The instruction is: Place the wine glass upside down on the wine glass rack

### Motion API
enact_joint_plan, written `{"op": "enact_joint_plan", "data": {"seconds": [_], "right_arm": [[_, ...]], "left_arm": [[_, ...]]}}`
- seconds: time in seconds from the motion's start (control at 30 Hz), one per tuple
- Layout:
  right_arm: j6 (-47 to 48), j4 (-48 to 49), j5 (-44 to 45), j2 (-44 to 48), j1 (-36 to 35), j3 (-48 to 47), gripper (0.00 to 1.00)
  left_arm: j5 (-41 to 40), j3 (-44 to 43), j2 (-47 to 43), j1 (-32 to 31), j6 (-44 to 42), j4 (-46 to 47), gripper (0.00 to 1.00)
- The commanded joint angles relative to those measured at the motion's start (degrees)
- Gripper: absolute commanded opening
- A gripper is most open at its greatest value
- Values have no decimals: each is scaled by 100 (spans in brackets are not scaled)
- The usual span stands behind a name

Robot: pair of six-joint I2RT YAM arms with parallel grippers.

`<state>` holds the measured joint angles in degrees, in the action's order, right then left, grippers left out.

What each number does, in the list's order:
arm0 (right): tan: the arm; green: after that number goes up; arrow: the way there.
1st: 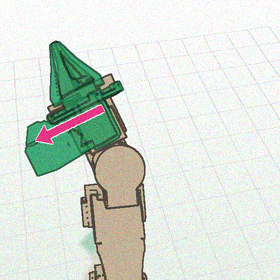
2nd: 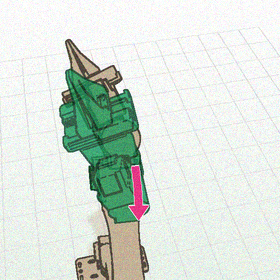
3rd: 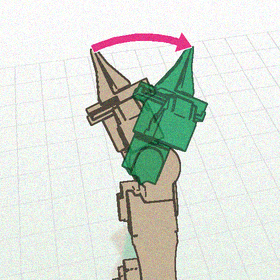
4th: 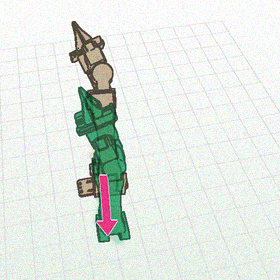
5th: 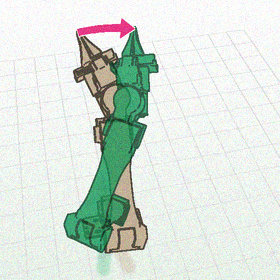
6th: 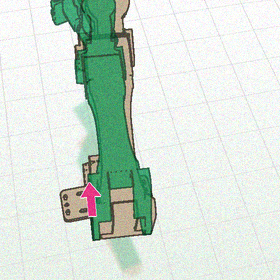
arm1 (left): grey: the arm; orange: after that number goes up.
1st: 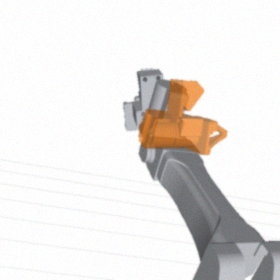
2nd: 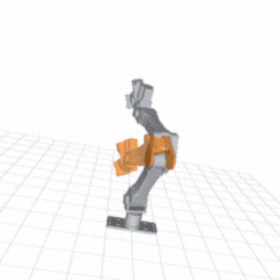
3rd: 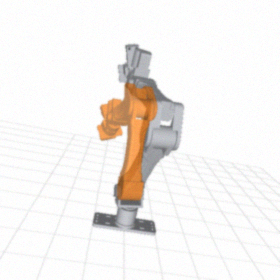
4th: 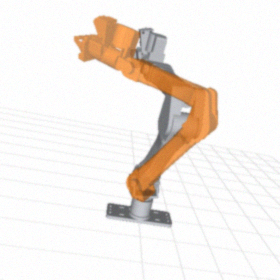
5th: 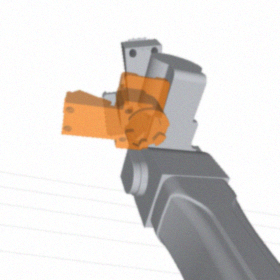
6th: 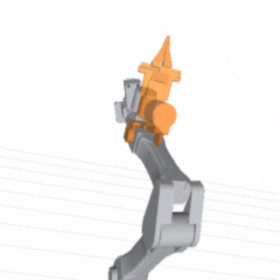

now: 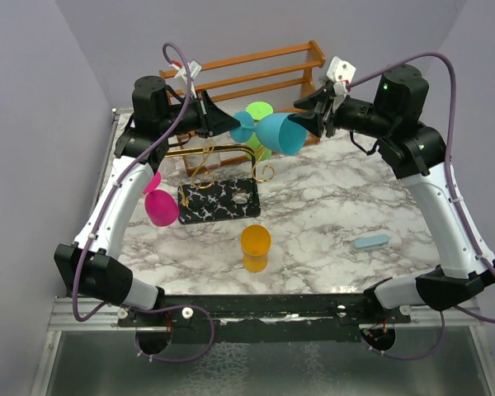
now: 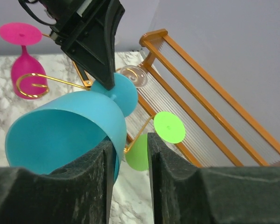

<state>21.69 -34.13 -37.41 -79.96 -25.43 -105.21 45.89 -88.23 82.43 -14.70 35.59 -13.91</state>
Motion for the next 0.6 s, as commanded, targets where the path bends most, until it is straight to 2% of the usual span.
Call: {"op": "enact_joint_plan", "data": {"seconds": [0.0, 0.23, 0.3, 0.4, 0.57], "right_arm": [[208, -131, 18, 193, 3, 111, 40], [432, -335, 162, 434, 3, 286, 85], [540, -409, 223, 514, 3, 327, 93], [712, -532, 326, 671, 7, 383, 100], [1068, -827, 416, 919, 3, 433, 99]], "left_arm": [[-85, -81, -163, -24, -329, -26, 0], [-419, -253, -314, 77, -807, -319, 0], [-475, -293, -360, 133, -931, -379, 0], [-551, -328, -448, 250, -1085, -441, 0], [-731, -537, -548, 386, -1495, -693, 0]]}}
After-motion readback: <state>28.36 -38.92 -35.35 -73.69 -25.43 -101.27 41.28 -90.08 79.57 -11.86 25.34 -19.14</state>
